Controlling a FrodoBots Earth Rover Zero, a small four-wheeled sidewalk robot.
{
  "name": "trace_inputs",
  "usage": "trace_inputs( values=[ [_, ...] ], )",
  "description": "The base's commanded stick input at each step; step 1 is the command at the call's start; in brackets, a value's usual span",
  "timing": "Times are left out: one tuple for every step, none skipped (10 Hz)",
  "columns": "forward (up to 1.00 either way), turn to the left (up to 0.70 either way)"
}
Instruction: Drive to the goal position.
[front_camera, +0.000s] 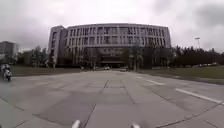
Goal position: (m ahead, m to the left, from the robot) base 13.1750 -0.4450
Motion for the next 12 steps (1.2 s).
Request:
trace_inputs(
  values=[
    [0.84, 0.00],
    [0.84, 0.00],
    [0.84, 0.00],
    [0.84, 0.00],
    [0.84, 0.00],
    [0.84, 0.00],
    [0.84, 0.00],
    [0.84, 0.00],
    [0.84, 0.00],
    [0.84, 0.00],
    [0.84, 0.00],
    [0.84, 0.00]
  ],
)
